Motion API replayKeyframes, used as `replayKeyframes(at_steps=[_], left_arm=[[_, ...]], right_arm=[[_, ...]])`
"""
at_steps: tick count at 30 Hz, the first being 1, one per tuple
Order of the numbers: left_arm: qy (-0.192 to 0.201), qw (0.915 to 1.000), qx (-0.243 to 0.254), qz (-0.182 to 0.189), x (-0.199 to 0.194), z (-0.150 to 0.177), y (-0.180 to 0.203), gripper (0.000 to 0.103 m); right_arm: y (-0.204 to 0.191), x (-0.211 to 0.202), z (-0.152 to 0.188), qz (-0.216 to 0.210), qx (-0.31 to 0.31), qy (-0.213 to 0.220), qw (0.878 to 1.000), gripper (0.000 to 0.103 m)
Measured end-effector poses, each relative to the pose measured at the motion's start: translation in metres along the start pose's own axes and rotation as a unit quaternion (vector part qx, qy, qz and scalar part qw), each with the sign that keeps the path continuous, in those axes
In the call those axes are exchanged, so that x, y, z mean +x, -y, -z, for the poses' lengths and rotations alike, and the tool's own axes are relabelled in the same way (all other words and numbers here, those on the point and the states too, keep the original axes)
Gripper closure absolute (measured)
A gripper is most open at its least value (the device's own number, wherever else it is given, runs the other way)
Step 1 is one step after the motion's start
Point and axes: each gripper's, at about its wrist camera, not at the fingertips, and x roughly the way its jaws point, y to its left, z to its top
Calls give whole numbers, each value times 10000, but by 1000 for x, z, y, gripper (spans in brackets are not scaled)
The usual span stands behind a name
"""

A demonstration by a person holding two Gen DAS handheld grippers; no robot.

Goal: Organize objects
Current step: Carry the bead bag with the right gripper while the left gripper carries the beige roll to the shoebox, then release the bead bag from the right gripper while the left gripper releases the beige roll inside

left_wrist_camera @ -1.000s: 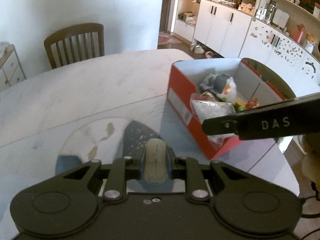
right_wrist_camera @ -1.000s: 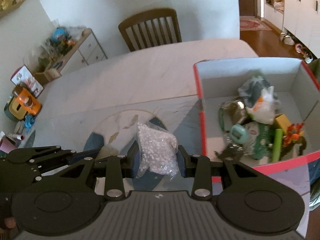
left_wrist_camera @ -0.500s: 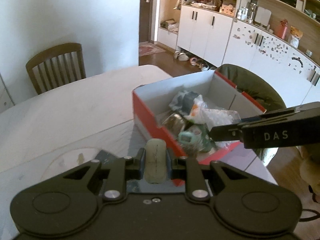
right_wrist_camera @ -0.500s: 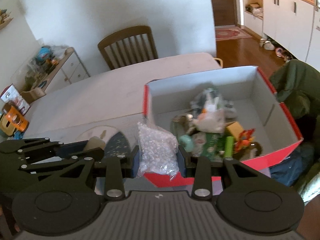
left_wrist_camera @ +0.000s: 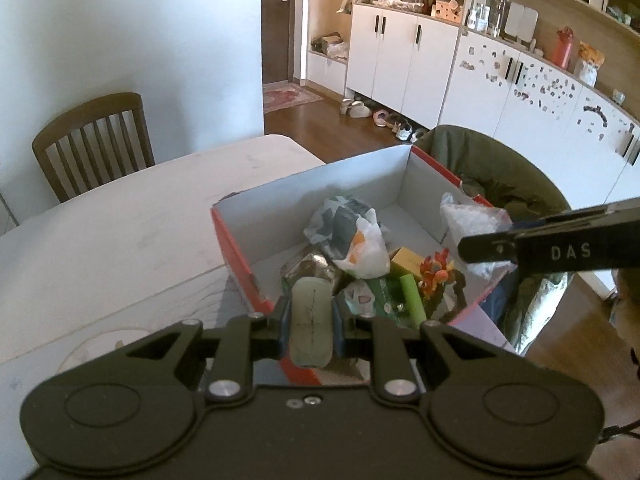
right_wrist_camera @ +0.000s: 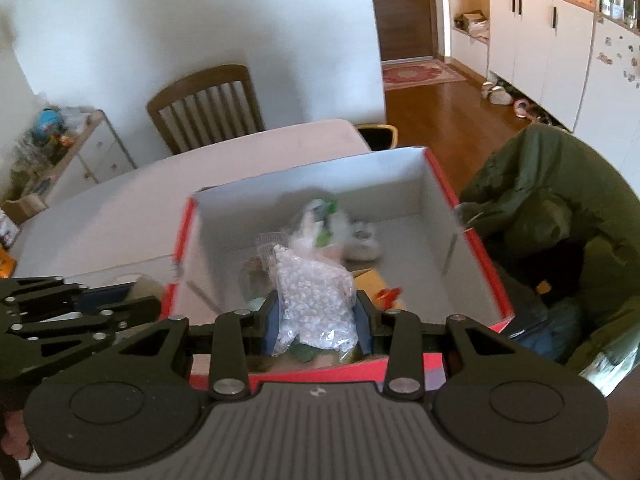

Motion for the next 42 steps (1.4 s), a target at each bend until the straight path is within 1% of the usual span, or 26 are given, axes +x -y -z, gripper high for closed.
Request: replayKeyframes(at_steps=[5, 9, 17, 21, 25, 29, 32, 34, 38, 41, 42], left_arm=[[-174, 9998, -51, -53, 26, -8, 9, 84], [-322, 9994, -20, -112, 47, -13, 18, 84], [-652, 9978, 88, -105, 86, -15, 37, 84], [-833, 9964, 120, -19, 100, -15, 42, 84], [-1013, 9948, 46, -14, 112, -12, 40, 84], [-1109, 9938, 75, -87, 117, -11, 40, 84], [-1193, 9928, -1, -88, 120, -10, 37, 84], [-1220, 9925, -87, -58, 121, -9, 35, 80], [-1210, 9926, -82, -106, 121, -9, 35, 78], [-1192, 9927, -126, -151, 118, -8, 34, 70], [-1175, 9928, -152, -154, 116, -7, 34, 61]], right_arm=[[18, 20, -7, 146, -90, -72, 9998, 66], [29, 40, -8, 180, -205, -233, 9994, 66], [33, 76, -1, 154, -612, -577, 9963, 66], [33, 84, 2, 66, -814, -654, 9945, 65], [29, 90, 5, 118, -1089, -642, 9919, 65], [32, 95, 3, 66, -1106, -660, 9916, 64], [35, 96, 1, 35, -1054, -662, 9922, 63], [37, 96, 1, 6, -1048, -661, 9923, 63], [40, 92, 1, -85, -1022, -644, 9926, 62], [42, 87, 1, -110, -1006, -597, 9931, 59], [44, 85, 1, -130, -979, -580, 9934, 58]])
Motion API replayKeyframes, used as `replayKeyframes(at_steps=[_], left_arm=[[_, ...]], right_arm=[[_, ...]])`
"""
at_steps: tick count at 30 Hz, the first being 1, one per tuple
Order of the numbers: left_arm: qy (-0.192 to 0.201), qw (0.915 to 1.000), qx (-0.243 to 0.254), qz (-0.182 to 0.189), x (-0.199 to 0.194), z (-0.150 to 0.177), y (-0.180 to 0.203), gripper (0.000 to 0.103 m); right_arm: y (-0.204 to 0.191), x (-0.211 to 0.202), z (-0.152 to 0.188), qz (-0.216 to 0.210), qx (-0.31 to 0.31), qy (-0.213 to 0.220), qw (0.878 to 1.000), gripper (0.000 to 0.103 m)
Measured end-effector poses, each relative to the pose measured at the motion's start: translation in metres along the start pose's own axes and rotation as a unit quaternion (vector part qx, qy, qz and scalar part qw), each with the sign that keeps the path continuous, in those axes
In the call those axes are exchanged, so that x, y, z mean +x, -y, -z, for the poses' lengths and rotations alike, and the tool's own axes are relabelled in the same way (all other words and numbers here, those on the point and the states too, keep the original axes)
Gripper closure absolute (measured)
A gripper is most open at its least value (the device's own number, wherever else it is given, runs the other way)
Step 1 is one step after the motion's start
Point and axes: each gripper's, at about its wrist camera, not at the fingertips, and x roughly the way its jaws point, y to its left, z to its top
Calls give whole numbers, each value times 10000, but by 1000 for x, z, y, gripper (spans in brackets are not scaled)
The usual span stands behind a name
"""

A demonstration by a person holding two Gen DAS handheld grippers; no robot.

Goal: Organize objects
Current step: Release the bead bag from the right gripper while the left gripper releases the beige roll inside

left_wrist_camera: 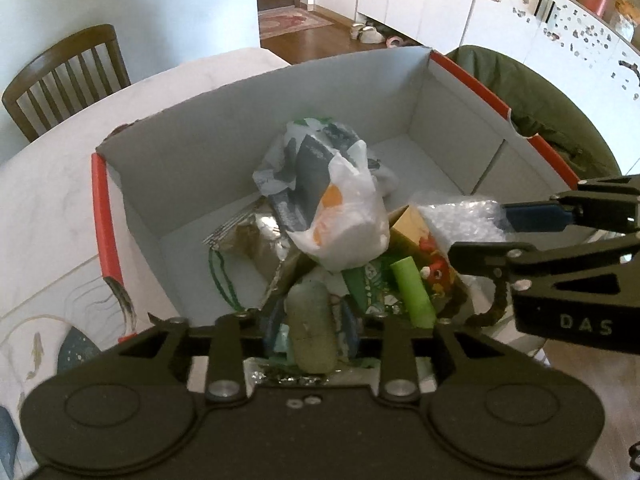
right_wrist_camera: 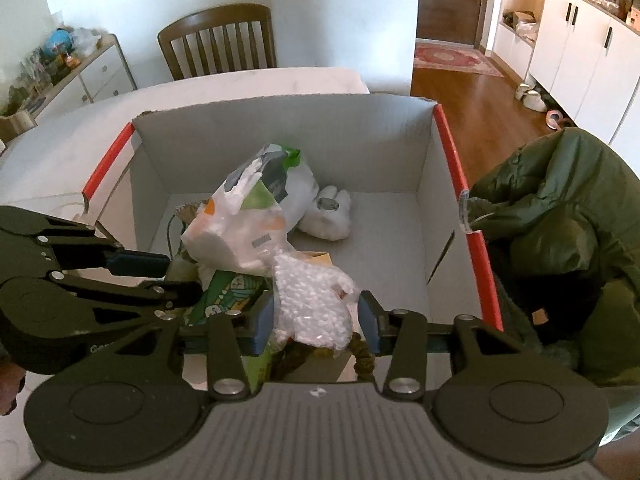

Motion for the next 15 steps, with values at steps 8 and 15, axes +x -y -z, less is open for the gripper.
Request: replayKeyframes(at_steps=[8, 15], left_arm=[[283, 9996, 34, 15, -24, 8, 10, 43], [585, 9982, -88, 73, -55, 16, 5, 34]], right_arm=[[1, -25, 3, -123, 107, 247, 9996, 51], [-3, -56, 8, -233, 257, 586, 9977, 44]])
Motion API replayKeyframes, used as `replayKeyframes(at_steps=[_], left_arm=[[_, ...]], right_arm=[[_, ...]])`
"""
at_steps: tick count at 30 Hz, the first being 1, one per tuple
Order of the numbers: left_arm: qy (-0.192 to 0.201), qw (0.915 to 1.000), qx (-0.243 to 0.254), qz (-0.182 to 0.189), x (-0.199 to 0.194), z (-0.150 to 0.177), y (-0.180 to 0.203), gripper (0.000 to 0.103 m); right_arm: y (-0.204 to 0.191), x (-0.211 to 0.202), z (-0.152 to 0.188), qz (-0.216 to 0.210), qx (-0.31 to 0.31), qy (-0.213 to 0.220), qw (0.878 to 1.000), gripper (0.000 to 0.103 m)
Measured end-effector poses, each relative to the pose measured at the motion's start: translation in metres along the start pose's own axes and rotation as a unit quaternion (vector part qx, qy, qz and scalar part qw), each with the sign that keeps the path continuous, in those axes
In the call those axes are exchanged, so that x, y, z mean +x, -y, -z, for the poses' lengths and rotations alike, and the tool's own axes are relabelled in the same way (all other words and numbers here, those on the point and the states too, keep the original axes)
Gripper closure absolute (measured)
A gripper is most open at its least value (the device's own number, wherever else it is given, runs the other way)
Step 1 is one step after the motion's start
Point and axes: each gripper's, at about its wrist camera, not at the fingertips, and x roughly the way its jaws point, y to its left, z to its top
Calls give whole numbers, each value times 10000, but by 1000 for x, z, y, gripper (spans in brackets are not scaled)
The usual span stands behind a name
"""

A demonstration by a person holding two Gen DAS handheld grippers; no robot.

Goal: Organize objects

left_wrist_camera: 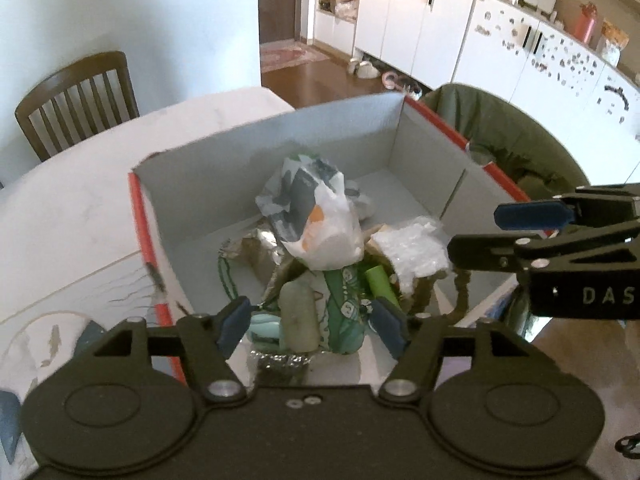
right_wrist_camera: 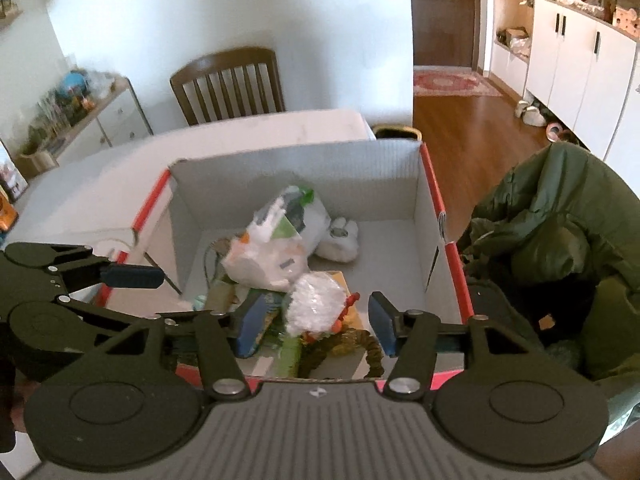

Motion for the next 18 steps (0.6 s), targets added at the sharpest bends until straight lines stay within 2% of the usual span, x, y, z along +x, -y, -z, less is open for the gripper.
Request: replayKeyframes(at_steps=[9, 12, 18], left_arm=[[483, 9988, 88, -5, -39, 6, -2, 25], [651, 9978, 121, 17, -53, 9, -4, 22], [946, 9954, 150, -15, -81, 15, -10, 15]], right_arm=[[-15, -38, 7, -152, 334, 368, 9986, 41], [-24, -52, 11, -240, 355, 559, 9975, 32], [-45, -79, 19, -316, 262, 955, 9946, 24]])
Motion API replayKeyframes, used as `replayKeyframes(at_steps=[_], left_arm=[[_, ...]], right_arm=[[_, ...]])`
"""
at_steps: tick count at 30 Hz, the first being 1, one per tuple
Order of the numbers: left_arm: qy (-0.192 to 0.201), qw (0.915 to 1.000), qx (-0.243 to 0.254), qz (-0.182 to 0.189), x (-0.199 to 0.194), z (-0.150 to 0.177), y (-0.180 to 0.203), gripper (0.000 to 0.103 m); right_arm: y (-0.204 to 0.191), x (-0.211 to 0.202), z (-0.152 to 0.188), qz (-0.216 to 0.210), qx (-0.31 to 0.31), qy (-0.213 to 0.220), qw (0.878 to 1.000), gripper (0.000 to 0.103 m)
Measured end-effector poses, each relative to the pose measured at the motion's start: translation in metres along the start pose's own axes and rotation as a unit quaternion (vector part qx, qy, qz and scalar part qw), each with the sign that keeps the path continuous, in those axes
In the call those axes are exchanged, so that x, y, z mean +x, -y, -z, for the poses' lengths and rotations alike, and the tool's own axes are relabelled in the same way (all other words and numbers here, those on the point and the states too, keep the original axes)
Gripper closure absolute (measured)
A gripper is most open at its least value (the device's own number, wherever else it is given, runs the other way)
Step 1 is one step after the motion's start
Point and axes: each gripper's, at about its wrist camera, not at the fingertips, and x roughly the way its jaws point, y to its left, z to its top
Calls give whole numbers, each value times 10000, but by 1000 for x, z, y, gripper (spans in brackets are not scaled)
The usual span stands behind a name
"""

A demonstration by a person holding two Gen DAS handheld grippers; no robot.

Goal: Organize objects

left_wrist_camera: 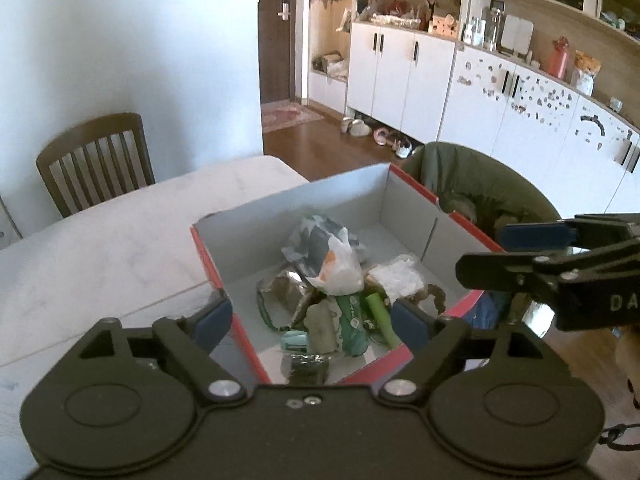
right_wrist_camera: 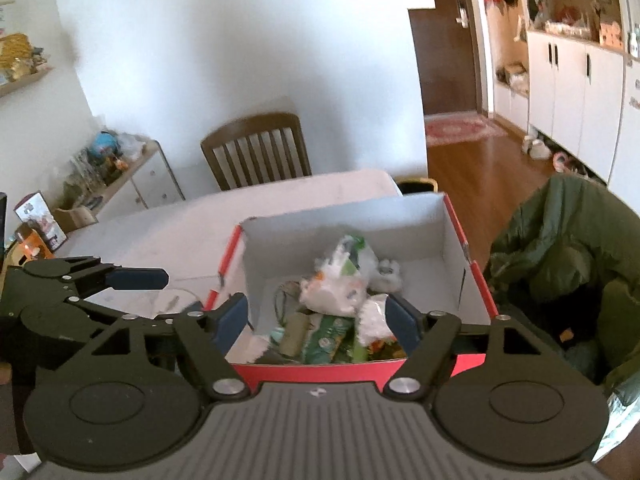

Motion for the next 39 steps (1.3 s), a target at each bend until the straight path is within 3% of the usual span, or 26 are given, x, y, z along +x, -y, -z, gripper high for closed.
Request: replayKeyframes(at_steps=[8, 10, 25, 39], left_arm=[[268, 9996, -109, -20, -28, 9, -12, 1], [296, 9995, -147, -10, -33, 11, -14, 1], [481, 9981, -356, 107, -58, 27, -29, 1], [586, 9972, -367, 283, -64, 37, -39, 1]], right_arm=[[-19, -22, 9, 59, 47, 197, 9998, 19], [-23, -26, 11, 65, 69, 255, 9996, 14], [-51, -51, 28, 155, 64, 677, 9976, 3], [-66, -57, 36, 258, 102, 741, 9969, 3]])
